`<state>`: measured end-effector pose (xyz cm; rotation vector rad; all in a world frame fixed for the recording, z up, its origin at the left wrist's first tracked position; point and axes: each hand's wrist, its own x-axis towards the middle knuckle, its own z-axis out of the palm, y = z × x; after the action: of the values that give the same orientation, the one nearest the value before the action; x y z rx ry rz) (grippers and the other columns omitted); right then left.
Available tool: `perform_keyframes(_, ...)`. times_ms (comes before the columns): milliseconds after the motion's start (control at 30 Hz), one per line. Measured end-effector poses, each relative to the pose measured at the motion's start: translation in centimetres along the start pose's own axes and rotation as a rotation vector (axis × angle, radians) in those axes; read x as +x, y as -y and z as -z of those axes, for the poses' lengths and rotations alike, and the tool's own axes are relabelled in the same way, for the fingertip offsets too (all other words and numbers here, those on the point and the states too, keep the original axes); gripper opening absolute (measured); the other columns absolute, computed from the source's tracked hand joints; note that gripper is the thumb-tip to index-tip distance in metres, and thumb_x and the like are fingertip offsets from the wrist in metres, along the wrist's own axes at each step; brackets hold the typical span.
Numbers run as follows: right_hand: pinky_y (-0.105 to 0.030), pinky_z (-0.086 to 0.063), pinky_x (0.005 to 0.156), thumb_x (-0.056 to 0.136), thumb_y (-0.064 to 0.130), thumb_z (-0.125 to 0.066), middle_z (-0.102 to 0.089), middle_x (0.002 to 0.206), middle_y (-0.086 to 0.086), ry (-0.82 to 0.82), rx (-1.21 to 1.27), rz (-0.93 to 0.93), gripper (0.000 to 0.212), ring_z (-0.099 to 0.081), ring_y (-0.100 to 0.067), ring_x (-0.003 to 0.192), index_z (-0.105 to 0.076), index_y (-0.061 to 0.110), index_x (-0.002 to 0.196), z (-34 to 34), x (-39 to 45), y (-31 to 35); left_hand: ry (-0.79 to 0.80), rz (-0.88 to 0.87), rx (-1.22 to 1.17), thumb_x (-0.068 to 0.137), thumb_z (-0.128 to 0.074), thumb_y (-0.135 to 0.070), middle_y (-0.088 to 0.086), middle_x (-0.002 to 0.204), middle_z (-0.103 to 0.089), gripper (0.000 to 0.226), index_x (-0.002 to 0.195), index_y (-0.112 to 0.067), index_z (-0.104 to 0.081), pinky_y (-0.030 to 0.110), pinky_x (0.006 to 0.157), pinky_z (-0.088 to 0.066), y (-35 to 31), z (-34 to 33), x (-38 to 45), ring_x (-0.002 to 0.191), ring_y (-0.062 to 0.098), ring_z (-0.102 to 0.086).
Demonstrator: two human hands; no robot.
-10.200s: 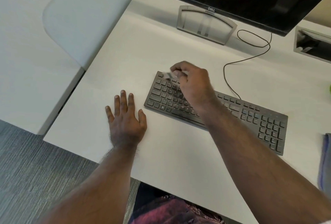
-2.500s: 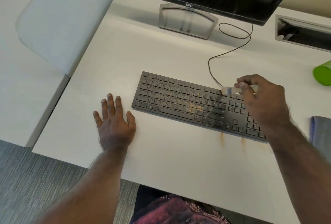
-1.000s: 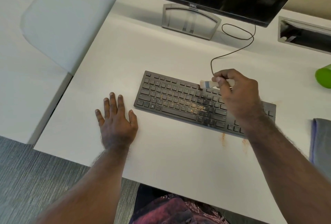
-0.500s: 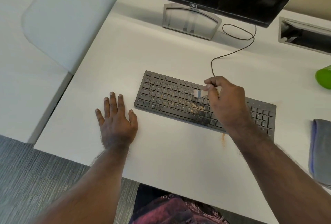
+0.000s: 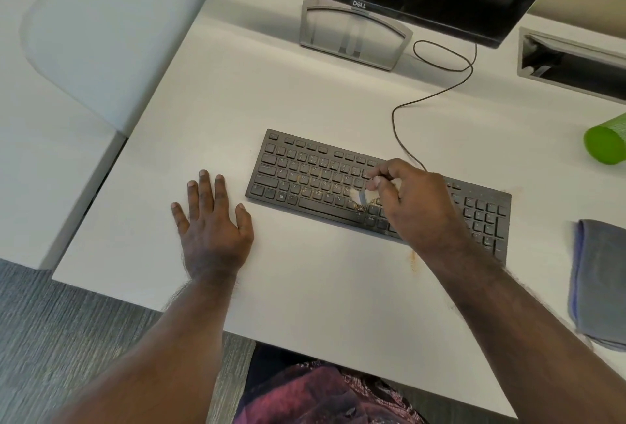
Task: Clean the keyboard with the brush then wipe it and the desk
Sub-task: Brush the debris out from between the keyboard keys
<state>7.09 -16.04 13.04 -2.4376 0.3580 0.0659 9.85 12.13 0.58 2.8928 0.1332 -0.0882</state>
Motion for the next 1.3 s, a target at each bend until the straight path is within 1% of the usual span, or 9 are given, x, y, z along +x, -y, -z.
perform_keyframes(200, -0.035, -0.053, 0.047, 0.098, 0.027, -0.054, -0.070, 0.086, 0.012, -0.080, 0.098, 0.009, 0.014, -0.058, -0.013, 0.052, -0.066, 0.031, 0.103, 0.0, -0.1, 0.2, 0.007, 0.001, 0.007, 0.097, -0.026, -0.045, 0.004, 0.172, -0.005, 0.073, 0.163, -0.018, -0.017, 0.054, 0.127, 0.000, 0.0, 0.0, -0.1, 0.159, 0.023, -0.003)
perform_keyframes(267, -0.032, -0.054, 0.053, 0.099, 0.027, -0.054, -0.070, 0.090, 0.015, -0.051, 0.044, 0.034, 0.014, -0.061, -0.005, 0.061, -0.066, 0.031, 0.104, -0.3, -0.4, 0.3, 0.004, -0.001, 0.001, 0.097, -0.027, -0.045, 0.004, 0.172, -0.006, 0.073, 0.163, -0.017, -0.017, 0.054, 0.127, 0.000, 0.1, 0.0, 0.0, 0.159, 0.024, -0.003)
perform_keyframes(367, -0.023, -0.045, 0.048, 0.098, 0.029, -0.053, -0.070, 0.090, 0.018, 0.011, -0.009, 0.001, 0.013, -0.053, 0.003, 0.049, -0.065, 0.034, 0.102, -0.3, -1.0, 0.0, 0.006, -0.004, -0.013, 0.096, -0.028, -0.044, 0.005, 0.172, -0.007, 0.073, 0.163, -0.016, -0.018, 0.053, 0.127, 0.000, 0.0, 0.0, 0.0, 0.158, 0.025, -0.004)
perform_keyframes(500, -0.022, -0.040, 0.042, 0.098, 0.029, -0.053, -0.071, 0.088, 0.016, -0.009, 0.008, -0.014, 0.013, -0.047, -0.005, 0.039, -0.064, 0.035, 0.100, 0.0, -1.3, -0.1, 0.002, -0.008, -0.017, 0.097, -0.028, -0.043, 0.006, 0.172, -0.008, 0.072, 0.163, -0.015, -0.020, 0.054, 0.126, 0.001, -0.1, 0.1, -0.2, 0.158, 0.026, -0.005)
perform_keyframes(633, -0.029, -0.054, 0.060, 0.098, 0.026, -0.056, -0.070, 0.093, 0.017, -0.042, 0.062, 0.026, 0.012, -0.063, 0.001, 0.069, -0.067, 0.031, 0.101, -0.1, -1.2, 0.8, 0.020, -0.009, -0.024, 0.097, -0.027, -0.043, 0.007, 0.172, -0.007, 0.072, 0.163, -0.015, -0.019, 0.055, 0.126, 0.002, -0.3, 0.4, -0.2, 0.158, 0.027, -0.005)
perform_keyframes(733, -0.028, -0.051, 0.062, 0.097, 0.025, -0.059, -0.069, 0.093, 0.020, 0.041, -0.010, 0.013, 0.014, -0.058, 0.007, 0.065, -0.066, 0.036, 0.097, -0.3, -1.6, 0.4, 0.039, -0.013, -0.022, 0.097, -0.025, -0.043, 0.007, 0.172, -0.005, 0.072, 0.163, -0.015, -0.017, 0.054, 0.126, 0.003, -0.1, 0.5, -0.3, 0.158, 0.027, -0.003)
perform_keyframes(933, -0.042, -0.059, 0.067, 0.096, 0.032, -0.057, -0.071, 0.091, 0.017, -0.032, 0.004, -0.035, 0.012, -0.068, -0.018, 0.071, -0.061, 0.042, 0.101, 0.2, -2.4, -0.1, 0.036, -0.029, -0.027, 0.098, -0.025, -0.042, 0.009, 0.172, -0.006, 0.071, 0.163, -0.012, -0.019, 0.055, 0.125, 0.003, 0.0, 0.5, -0.3, 0.158, 0.029, -0.004)
perform_keyframes(1100, -0.041, -0.058, 0.075, 0.096, 0.034, -0.056, -0.070, 0.095, 0.021, -0.034, -0.011, -0.048, 0.011, -0.068, -0.009, 0.082, -0.062, 0.041, 0.102, -1.0, -3.3, 0.1, 0.061, -0.040, -0.020, 0.098, -0.023, -0.042, 0.009, 0.172, -0.002, 0.072, 0.163, -0.012, -0.014, 0.056, 0.125, 0.003, 0.0, 0.5, -0.3, 0.158, 0.029, -0.001)
perform_keyframes(1300, -0.037, -0.058, 0.067, 0.097, 0.028, -0.058, -0.072, 0.088, 0.012, -0.163, 0.040, -0.162, 0.010, -0.068, -0.023, 0.071, -0.067, 0.031, 0.097, 0.5, -3.4, -0.1, 0.055, -0.047, -0.030, 0.099, -0.025, -0.039, 0.010, 0.171, -0.005, 0.071, 0.163, -0.010, -0.016, 0.059, 0.124, 0.001, 0.2, 0.4, -0.1, 0.158, 0.031, -0.003)
